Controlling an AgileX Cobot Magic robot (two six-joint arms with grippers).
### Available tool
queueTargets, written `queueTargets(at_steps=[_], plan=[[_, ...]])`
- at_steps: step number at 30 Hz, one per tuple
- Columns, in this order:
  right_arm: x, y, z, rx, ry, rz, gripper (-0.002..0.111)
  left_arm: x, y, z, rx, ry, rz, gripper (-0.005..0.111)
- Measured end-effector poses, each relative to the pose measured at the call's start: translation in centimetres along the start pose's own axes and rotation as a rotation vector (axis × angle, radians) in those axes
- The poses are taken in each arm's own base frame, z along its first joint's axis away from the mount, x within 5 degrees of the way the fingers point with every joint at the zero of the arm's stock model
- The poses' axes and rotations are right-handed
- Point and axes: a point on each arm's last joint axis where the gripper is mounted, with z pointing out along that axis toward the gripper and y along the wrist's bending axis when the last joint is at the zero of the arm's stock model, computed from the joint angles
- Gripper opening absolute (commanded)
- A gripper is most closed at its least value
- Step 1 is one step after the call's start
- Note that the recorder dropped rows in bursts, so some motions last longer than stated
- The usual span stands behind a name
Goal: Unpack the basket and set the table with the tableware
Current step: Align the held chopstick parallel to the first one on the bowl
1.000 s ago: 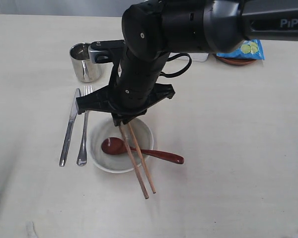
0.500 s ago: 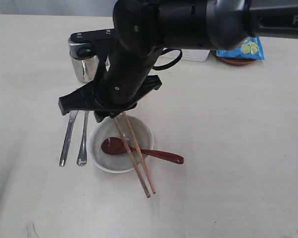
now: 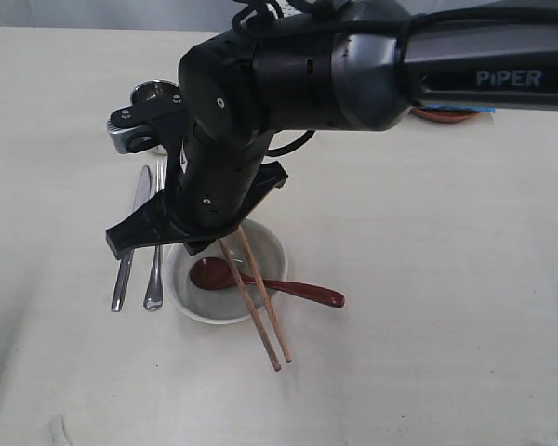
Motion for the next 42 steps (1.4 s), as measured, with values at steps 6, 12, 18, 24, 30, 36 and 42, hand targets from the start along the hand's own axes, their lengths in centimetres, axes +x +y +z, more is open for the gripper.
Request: queueTargets(at_steps=[6, 12, 18, 24, 30, 36, 42], plan=[[0.0, -0.1, 0.4, 0.004, 0.008, -0.001, 0.0, 0.0, 0.0, 0.0, 0.0, 0.0, 0.0, 0.0], [0.2, -0.2, 1.3, 0.012, 0.032, 0.001, 0.0, 0.0, 0.0, 0.0, 0.0, 0.0, 0.0, 0.0], [0.2, -0.4, 1.3, 0.031, 0.027, -0.007, 0.0, 0.0, 0.0, 0.0, 0.0, 0.0, 0.0, 0.0], [0.1, -0.7, 1.3, 0.065, 0.018, -0.007, 0.0, 0.0, 0.0, 0.0, 0.0, 0.0, 0.0, 0.0], [0.0, -1.0, 1.3, 0.096, 0.012, -0.016, 0.0, 0.0, 0.0, 0.0, 0.0, 0.0, 0.0, 0.0], [-0.1, -1.2, 1.3, 0.126, 0.001, -0.003, 0.0, 0.0, 0.0, 0.0, 0.0, 0.0, 0.0, 0.0], [-0.1, -1.4, 1.2, 0.145, -0.006, 0.001, 0.0, 0.0, 0.0, 0.0, 0.0, 0.0, 0.0, 0.0]])
